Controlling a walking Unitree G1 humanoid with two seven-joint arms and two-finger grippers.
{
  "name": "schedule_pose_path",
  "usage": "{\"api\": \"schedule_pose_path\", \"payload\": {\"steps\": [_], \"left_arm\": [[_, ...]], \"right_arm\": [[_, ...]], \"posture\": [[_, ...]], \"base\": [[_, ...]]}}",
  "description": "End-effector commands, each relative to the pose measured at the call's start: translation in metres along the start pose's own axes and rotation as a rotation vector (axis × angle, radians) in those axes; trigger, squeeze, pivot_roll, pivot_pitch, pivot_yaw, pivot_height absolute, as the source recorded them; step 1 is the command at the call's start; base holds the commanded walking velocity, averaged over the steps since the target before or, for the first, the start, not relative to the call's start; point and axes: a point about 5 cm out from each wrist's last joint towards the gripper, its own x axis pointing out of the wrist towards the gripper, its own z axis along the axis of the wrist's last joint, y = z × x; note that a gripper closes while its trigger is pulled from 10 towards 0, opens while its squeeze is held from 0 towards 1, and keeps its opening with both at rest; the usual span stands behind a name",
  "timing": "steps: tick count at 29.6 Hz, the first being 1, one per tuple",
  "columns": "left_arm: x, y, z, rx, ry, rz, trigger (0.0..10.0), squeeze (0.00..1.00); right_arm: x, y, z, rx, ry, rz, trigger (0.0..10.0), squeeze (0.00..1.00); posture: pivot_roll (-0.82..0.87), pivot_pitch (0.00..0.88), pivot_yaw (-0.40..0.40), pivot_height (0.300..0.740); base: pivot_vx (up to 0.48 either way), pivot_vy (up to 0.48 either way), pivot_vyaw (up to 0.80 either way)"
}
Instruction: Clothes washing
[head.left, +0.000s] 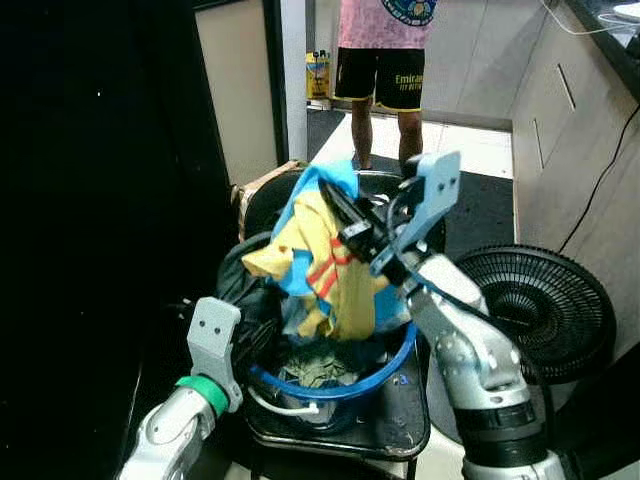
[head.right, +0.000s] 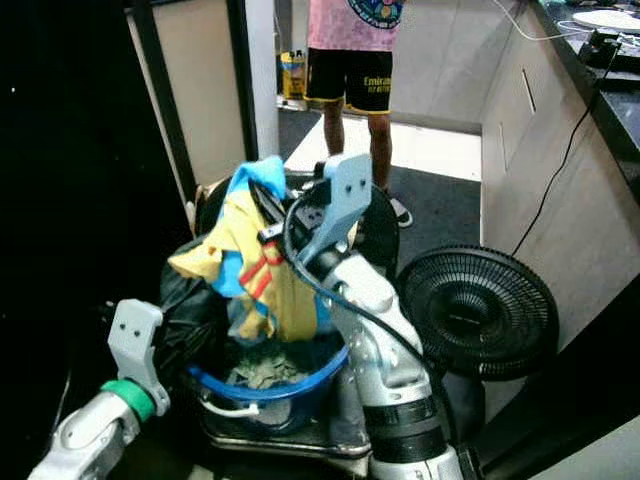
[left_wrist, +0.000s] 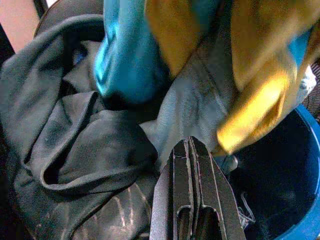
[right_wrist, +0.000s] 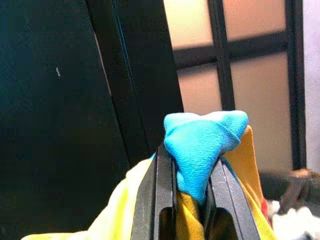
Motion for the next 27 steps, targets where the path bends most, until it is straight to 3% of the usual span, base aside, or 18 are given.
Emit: {"api": "schedule_pose_path", "payload": {"steps": [1, 5, 7, 8, 9, 10, 14, 15, 17, 23, 24, 25, 26, 27], "left_arm": [[-0.002, 0.002, -0.006, 0.000, 0.022, 0.004, 10.0, 0.00], [-0.001, 0.002, -0.006, 0.001, 0.018, 0.002, 10.0, 0.00], [0.000, 0.003, -0.005, 0.002, 0.015, 0.002, 10.0, 0.00], [0.000, 0.003, -0.005, 0.002, 0.015, 0.002, 10.0, 0.00], [0.001, 0.003, -0.005, 0.003, 0.013, 0.002, 10.0, 0.00], [0.001, 0.003, -0.005, 0.003, 0.013, 0.002, 10.0, 0.00], [0.001, 0.004, -0.005, 0.007, 0.008, 0.007, 10.0, 0.00], [0.001, 0.004, -0.005, 0.007, 0.008, 0.007, 10.0, 0.00], [0.002, 0.007, -0.003, 0.010, -0.006, 0.031, 10.0, 0.00], [0.002, 0.012, -0.001, 0.003, -0.022, 0.068, 10.0, 0.00], [0.003, 0.022, 0.005, -0.018, -0.065, 0.146, 10.0, 0.00], [0.003, 0.022, 0.005, -0.018, -0.065, 0.146, 10.0, 0.00], [0.004, 0.031, 0.012, -0.049, -0.122, 0.224, 10.0, 0.00], [0.004, 0.031, 0.012, -0.049, -0.122, 0.224, 10.0, 0.00]], "right_arm": [[0.008, 0.012, 0.033, -0.005, -0.132, 0.060, 0.0, 0.00], [0.013, 0.014, 0.052, 0.007, -0.191, 0.063, 0.0, 0.00], [0.021, 0.012, 0.082, -0.003, -0.290, 0.048, 0.0, 0.00], [0.021, 0.012, 0.082, -0.003, -0.290, 0.048, 0.0, 0.00], [0.025, 0.010, 0.099, -0.012, -0.350, 0.039, 0.0, 0.00], [0.025, 0.010, 0.099, -0.012, -0.350, 0.039, 0.0, 0.00], [0.030, 0.006, 0.140, -0.041, -0.483, 0.013, 0.0, 0.00], [0.030, 0.006, 0.140, -0.041, -0.483, 0.013, 0.0, 0.00], [0.027, 0.001, 0.187, -0.019, -0.667, -0.027, 0.0, 0.00], [0.023, -0.005, 0.206, 0.023, -0.748, -0.052, 0.0, 0.00], [0.026, -0.013, 0.188, -0.011, -0.656, -0.104, 0.0, 0.00], [0.026, -0.013, 0.188, -0.011, -0.656, -0.104, 0.0, 0.00], [0.028, -0.019, 0.165, -0.031, -0.558, -0.150, 0.0, 0.00], [0.028, -0.019, 0.165, -0.031, -0.558, -0.150, 0.0, 0.00]], "posture": [[-0.01, 0.049, 0.099, 0.740], [-0.01, 0.047, 0.099, 0.740], [-0.01, 0.044, 0.099, 0.740], [-0.01, 0.044, 0.099, 0.740], [-0.01, 0.043, 0.099, 0.740], [-0.01, 0.043, 0.099, 0.740], [-0.01, 0.043, 0.099, 0.740], [-0.01, 0.043, 0.099, 0.740], [-0.01, 0.037, 0.095, 0.740], [-0.01, 0.032, 0.099, 0.740], [-0.01, 0.029, 0.098, 0.740], [-0.01, 0.029, 0.098, 0.740], [-0.01, 0.027, 0.097, 0.740], [-0.01, 0.027, 0.097, 0.740]], "base": [[0.000, 0.000, 0.00], [0.000, 0.000, 0.00], [0.000, 0.000, 0.00], [0.000, 0.000, 0.00], [0.000, 0.000, 0.00], [0.000, 0.000, 0.00], [0.000, 0.000, 0.00], [0.000, 0.000, 0.00], [0.000, 0.000, 0.00], [0.000, 0.000, 0.00], [0.000, 0.000, 0.00], [0.000, 0.000, 0.00], [0.000, 0.000, 0.00], [0.000, 0.000, 0.00]]}}
